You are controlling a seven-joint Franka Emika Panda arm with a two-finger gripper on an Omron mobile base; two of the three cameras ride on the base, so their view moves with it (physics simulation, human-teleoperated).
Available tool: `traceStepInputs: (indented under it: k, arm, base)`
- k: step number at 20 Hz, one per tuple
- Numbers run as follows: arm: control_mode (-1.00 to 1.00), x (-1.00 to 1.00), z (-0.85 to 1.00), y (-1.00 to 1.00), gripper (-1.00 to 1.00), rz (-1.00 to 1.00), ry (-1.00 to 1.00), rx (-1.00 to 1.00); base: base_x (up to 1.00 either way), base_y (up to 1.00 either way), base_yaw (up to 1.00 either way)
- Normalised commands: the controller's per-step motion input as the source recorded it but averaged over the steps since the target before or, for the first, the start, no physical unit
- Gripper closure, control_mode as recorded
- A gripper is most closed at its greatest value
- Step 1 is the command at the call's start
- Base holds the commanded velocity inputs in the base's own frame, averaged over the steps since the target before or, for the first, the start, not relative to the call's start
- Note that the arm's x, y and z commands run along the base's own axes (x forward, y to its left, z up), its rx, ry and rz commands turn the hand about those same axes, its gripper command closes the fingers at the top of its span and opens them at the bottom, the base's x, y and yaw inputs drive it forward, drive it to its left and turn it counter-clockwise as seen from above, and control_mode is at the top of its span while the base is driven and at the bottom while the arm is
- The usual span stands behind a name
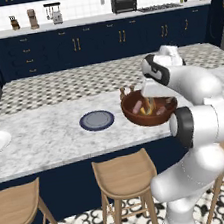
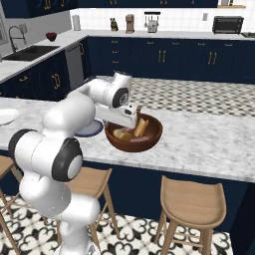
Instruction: Place one bun and one sausage from the bowl on each plate.
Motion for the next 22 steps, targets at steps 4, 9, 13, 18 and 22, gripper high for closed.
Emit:
traceStepInputs:
  k: [4,9,13,18,22]
  arm:
    - [-1.0,0.5,-0.4,-0.07,-1.0,0.02,-0.04,0.16]
    - [-1.0,0.62,-0.16,0.03,-1.0,0.01,0.0,0.03]
    - [-1.0,0.67,-0.31,0.0,-1.0,0.04,0.0,0.0]
    - [-1.0,0.43,-0.36,0.0,-1.0,0.04,0.0,0.0]
    - [-1.0,0.3,-0.34,0.0,-1.0,0.07,0.0,0.0]
  base:
    - [0.0,0.0,0.0]
    - [0.0,0.0,0.0]
    - [0.0,0.0,0.0]
    - [0.0,0.0,0.0]
    - [0.0,0.0,0.0]
